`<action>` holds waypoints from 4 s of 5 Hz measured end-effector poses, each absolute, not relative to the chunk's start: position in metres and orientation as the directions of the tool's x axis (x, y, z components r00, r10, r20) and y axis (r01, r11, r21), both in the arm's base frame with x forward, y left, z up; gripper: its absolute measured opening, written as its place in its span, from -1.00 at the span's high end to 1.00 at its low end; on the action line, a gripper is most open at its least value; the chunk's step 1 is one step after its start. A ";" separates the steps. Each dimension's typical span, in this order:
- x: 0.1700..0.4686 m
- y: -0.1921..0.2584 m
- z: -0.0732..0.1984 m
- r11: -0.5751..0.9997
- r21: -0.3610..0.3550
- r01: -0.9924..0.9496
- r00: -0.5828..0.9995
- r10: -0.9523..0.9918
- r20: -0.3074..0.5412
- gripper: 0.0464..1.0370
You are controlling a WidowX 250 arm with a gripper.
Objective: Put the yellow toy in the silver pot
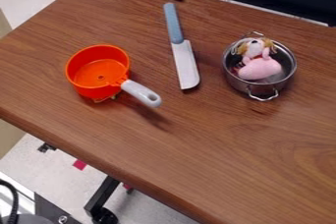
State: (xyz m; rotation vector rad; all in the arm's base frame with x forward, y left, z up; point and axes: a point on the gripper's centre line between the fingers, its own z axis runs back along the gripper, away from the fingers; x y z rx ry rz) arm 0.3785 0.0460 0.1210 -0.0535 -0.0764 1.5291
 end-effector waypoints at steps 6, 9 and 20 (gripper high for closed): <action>0.372 -0.050 0.083 0.087 -0.174 -0.981 0.079 0.995 0.053 0.46; 0.367 -0.046 0.054 0.101 -0.089 -0.991 0.093 0.992 0.090 -0.20; 0.332 0.151 0.118 0.438 -0.078 -0.895 0.431 0.897 0.096 -0.92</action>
